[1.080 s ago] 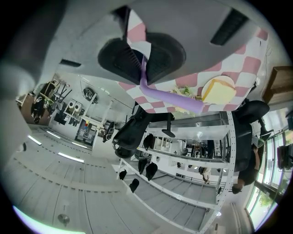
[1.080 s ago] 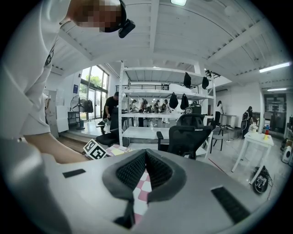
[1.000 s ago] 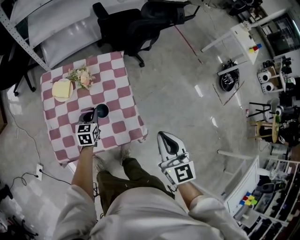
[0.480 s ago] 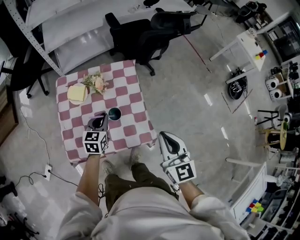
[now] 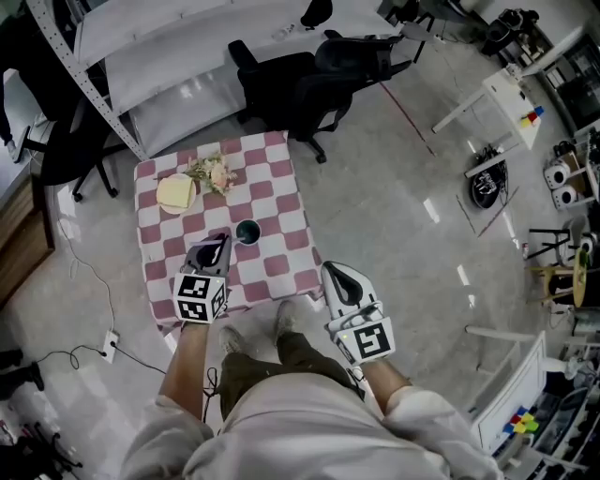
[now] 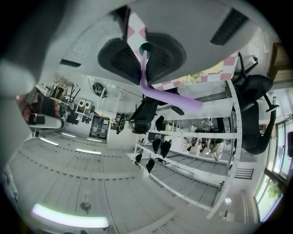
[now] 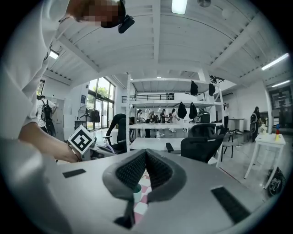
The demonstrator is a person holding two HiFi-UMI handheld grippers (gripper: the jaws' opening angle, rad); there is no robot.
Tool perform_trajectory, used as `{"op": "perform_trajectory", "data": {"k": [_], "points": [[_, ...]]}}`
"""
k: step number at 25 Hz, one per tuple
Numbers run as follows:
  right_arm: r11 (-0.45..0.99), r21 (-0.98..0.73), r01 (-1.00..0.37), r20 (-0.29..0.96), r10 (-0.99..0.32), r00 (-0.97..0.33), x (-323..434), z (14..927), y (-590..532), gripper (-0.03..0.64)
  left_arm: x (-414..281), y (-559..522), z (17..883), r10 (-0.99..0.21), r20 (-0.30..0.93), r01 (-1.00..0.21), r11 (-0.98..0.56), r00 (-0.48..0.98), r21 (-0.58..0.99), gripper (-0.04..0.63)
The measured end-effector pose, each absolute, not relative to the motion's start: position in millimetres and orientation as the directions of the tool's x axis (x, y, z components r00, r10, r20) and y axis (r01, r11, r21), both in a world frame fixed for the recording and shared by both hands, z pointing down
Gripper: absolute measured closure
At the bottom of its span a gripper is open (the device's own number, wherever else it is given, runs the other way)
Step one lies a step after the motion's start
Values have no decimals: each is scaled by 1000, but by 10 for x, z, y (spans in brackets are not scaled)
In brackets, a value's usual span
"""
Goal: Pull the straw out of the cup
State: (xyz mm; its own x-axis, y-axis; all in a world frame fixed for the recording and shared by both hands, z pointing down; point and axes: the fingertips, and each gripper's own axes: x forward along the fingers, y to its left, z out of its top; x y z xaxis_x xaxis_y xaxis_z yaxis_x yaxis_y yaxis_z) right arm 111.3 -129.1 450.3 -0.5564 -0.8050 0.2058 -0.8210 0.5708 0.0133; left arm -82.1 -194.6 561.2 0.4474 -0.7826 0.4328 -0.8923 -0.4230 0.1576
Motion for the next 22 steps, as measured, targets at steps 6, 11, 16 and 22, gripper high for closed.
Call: {"op": "perform_trajectory", "data": {"k": [6, 11, 16, 22], "points": [[579, 16, -815, 192, -802, -566, 1056, 4468, -1261, 612, -831, -1800, 5315, -788, 406, -883, -451, 462, 129, 560], [586, 18, -810, 181, -798, -574, 1011, 4435, -1264, 612, -864, -1722, 5041, -798, 381, -880, -463, 467, 109, 560], [591, 20, -806, 171, -797, -580, 959, 4408, -1265, 612, -894, -1611, 4805, -806, 360, -877, -473, 470, 86, 560], [596, 25, -803, 159, -795, -585, 911, 4346, -1246, 612, -894, -1472, 4553, -813, 329, -871, -488, 479, 64, 560]]}}
